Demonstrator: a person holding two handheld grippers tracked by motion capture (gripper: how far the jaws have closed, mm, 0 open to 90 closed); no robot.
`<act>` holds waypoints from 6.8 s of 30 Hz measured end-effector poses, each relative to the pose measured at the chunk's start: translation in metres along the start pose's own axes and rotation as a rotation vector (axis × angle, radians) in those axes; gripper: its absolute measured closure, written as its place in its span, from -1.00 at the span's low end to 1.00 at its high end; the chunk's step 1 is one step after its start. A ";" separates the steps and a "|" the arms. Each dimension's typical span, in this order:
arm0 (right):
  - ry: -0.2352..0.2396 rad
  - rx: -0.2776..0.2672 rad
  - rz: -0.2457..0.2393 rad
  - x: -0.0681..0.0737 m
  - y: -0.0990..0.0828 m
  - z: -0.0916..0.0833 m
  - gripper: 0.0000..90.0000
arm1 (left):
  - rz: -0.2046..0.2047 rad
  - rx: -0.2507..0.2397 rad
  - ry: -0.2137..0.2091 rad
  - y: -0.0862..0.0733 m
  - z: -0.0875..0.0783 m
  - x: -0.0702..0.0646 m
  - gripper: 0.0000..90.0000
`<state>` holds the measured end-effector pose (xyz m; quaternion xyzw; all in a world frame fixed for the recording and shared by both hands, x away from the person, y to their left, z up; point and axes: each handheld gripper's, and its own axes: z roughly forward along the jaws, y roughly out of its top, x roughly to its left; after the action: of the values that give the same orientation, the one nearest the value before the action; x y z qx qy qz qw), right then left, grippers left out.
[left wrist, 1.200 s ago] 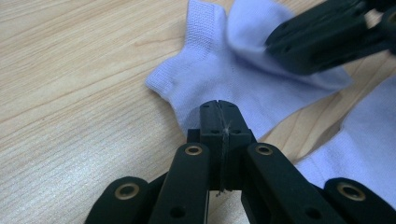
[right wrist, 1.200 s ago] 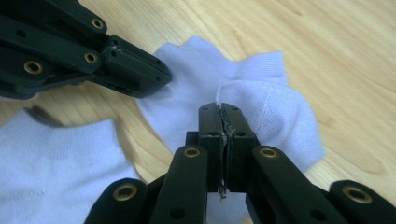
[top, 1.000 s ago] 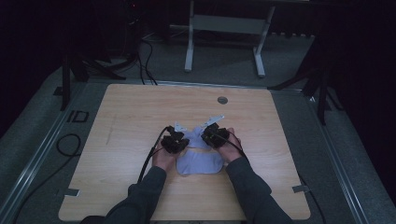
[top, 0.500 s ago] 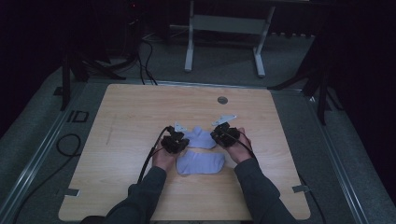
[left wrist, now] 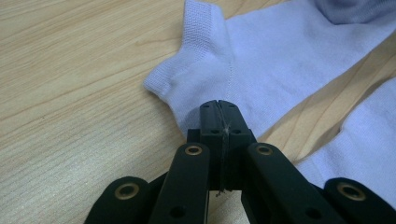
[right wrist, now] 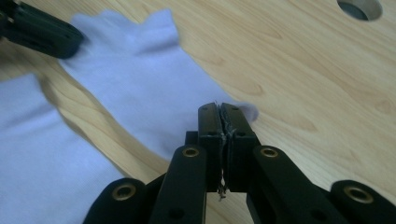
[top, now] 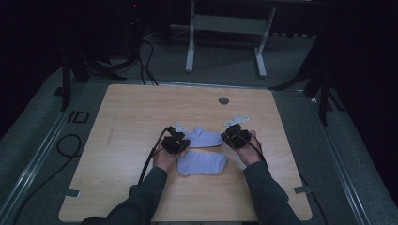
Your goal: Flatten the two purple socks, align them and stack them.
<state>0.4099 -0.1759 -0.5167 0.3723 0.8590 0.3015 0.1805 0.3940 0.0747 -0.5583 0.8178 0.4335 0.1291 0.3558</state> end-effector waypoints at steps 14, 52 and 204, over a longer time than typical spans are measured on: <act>-0.035 0.061 0.056 -0.017 -0.027 -0.002 0.87 | 0.002 0.016 -0.012 -0.002 -0.004 0.001 0.95; 0.080 0.035 -0.127 0.032 0.038 0.040 0.28 | -0.085 -0.099 0.001 -0.045 -0.084 0.014 0.51; 0.187 0.059 0.138 0.040 -0.050 -0.017 0.93 | -0.003 -0.110 -0.115 -0.042 -0.076 -0.036 0.97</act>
<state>0.3477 -0.1794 -0.5397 0.4059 0.8530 0.3211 0.0676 0.3072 0.0971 -0.5301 0.8025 0.4058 0.1048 0.4247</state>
